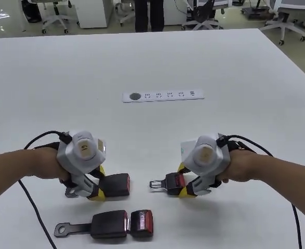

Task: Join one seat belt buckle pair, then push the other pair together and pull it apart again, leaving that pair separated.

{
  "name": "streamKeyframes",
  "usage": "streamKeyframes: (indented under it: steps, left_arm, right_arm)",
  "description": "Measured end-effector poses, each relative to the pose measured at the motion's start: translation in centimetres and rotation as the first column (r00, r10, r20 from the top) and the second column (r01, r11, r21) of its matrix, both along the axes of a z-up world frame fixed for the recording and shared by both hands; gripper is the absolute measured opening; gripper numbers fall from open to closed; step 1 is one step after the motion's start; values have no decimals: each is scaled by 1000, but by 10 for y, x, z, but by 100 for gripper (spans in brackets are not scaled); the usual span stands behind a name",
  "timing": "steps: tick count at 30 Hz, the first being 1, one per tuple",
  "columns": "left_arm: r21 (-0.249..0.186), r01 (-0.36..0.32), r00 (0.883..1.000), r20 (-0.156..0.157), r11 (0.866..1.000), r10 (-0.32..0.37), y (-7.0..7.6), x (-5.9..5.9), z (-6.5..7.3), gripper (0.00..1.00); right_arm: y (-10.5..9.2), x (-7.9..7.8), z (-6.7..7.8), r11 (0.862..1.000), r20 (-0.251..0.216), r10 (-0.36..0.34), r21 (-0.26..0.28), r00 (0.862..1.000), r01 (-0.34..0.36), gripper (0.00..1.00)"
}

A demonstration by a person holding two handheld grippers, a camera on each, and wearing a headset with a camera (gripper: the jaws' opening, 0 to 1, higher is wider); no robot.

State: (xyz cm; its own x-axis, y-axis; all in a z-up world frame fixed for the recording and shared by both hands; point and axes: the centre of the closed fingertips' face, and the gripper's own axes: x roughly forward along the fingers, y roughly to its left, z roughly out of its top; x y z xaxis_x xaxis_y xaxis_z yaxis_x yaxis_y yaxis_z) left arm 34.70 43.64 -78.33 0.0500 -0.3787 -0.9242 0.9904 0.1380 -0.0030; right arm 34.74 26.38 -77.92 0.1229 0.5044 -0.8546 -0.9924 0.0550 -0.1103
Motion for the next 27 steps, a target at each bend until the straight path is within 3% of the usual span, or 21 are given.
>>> streamKeyframes:
  steps: [7, 12, 18, 27]
  left_arm:
    - [-15, 10, 1000, 13, 1000, -10, -1, -1, 2, 33]
    - [-13, 25, 999, 38, 1000, -24, -4, -5, 4, 33]
    - [9, 43, 997, 61, 999, -43, 8, -9, 3, 41]
    - [-55, -48, 996, 67, 997, 51, 19, -16, 17, 48]
  right_arm:
    - [-1, -3, 4, 1000, 9, -17, 19, 1000, 17, 32]
    - [1, 1, 11, 997, -4, -48, 67, 999, 48, 42]
    - [-5, -2, 12, 994, -18, -72, 77, 997, 73, 53]
    - [-14, -6, 18, 994, -13, -88, 71, 996, 89, 60]
